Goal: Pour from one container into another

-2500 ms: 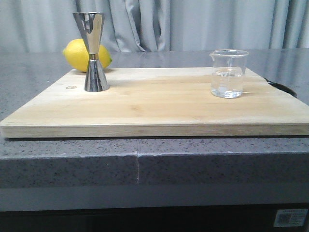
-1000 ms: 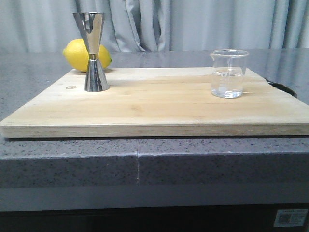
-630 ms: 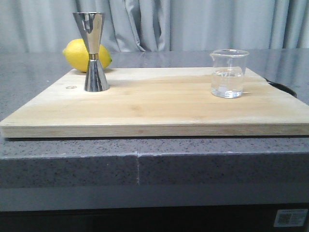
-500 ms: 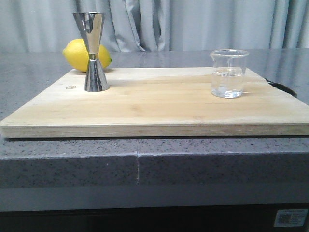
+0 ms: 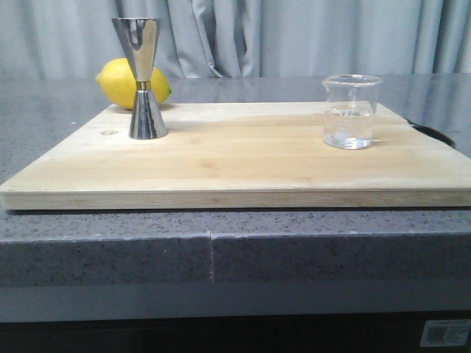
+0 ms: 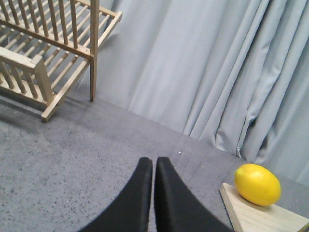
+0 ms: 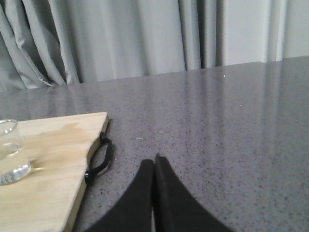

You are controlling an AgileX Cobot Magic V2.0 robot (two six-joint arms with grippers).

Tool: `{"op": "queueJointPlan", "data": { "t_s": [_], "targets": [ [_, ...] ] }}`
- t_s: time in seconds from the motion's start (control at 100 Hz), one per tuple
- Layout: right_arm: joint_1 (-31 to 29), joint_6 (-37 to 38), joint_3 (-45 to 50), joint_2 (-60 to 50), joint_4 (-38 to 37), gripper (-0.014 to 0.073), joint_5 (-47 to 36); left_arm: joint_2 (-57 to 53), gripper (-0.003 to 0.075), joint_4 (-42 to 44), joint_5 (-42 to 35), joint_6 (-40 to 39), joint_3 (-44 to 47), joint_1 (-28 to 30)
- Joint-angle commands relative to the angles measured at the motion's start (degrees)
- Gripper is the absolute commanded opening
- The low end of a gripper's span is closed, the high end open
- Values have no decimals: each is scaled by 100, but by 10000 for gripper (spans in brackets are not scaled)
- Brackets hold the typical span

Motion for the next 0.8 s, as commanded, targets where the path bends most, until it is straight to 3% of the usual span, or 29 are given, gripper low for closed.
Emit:
{"op": "queueJointPlan", "data": {
  "t_s": [0.0,0.18,0.42,0.58,0.79],
  "targets": [
    [-28,-17,-536,30,39,-71,-120,-126,-19,-166,-8,-71,-335,-42],
    [-28,-17,-1328,745,39,-71,496,231,-19,-62,742,-59,-1295,-42],
    [-28,-17,-2505,2105,-64,-71,815,1719,-18,-62,2171,120,-2976,-42],
    [-28,-83,-3285,3095,-180,-71,1016,2857,-18,-287,2855,1420,-4019,-42],
    [-28,-83,-4041,4223,-214,-71,1184,4123,-18,-1547,2870,3183,-4879,-42]
  ]
}}
